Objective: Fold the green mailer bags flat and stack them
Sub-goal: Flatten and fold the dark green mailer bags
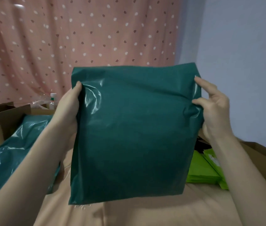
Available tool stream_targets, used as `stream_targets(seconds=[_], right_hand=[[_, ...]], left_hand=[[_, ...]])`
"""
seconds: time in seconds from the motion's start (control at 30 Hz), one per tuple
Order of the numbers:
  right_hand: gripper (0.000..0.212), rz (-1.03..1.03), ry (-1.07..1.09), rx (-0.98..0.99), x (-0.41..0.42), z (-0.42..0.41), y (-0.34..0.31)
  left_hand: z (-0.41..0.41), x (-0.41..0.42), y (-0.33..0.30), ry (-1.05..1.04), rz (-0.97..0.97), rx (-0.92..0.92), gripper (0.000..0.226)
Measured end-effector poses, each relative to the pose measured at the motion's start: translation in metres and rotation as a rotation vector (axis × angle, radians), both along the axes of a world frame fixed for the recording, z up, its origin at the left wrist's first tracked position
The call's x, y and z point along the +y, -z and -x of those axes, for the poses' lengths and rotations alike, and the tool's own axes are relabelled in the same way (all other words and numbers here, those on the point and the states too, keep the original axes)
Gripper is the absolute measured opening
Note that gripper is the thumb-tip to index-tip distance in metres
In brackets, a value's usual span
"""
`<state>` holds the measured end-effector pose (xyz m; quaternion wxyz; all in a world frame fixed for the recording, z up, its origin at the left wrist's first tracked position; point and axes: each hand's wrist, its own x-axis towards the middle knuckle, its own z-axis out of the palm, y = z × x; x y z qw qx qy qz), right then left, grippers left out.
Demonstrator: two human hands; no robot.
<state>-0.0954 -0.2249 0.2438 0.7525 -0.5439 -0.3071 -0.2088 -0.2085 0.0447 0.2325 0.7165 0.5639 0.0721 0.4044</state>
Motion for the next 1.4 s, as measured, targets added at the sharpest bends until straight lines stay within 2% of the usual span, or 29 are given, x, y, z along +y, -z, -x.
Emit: stream_targets(seconds=[0.13,0.3,0.47,0.6,0.73,0.93,1.03,1.17,1.23,1.4], right_hand=[[0.055,0.174,0.149,0.009,0.001,-0.018,0.003],[0.058,0.616,0.275,0.031,0.031,-0.057,0.064],[0.07,0.93,0.201,0.116,0.057,-0.077,0.146],[0.075,0.96,0.194,0.142,0.07,-0.095,0.193],[0.079,1.085,0.302,0.048,0.081,-0.116,0.218],[0.077,1.158,0.213,0.127,0.098,-0.139,0.243],[0.073,1.354,0.312,0.102,0.104,-0.149,0.251],[0.066,1.491,0.416,0.079,0.107,-0.153,0.25],[0.063,1.49,0.431,0.088,0.105,-0.153,0.247],[0.056,1.406,0.417,0.043,0.102,-0.133,0.229]], left_hand=[[-0.006,0.012,0.007,-0.106,-0.23,0.073,0.024],[-0.041,0.043,0.073,-0.225,-0.431,0.275,0.021],[-0.068,0.059,0.145,-0.168,-0.333,0.423,0.034],[-0.083,0.061,0.179,-0.18,-0.347,0.491,0.036],[-0.105,0.075,0.203,-0.206,-0.357,0.501,0.042],[-0.128,0.096,0.238,-0.231,-0.417,0.612,0.045],[-0.136,0.097,0.247,-0.304,-0.573,0.652,0.049],[-0.14,0.098,0.251,-0.447,-0.99,0.831,0.053],[-0.137,0.099,0.248,-0.48,-1.046,0.901,0.053],[-0.127,0.089,0.222,-0.407,-1.038,0.861,0.048]])
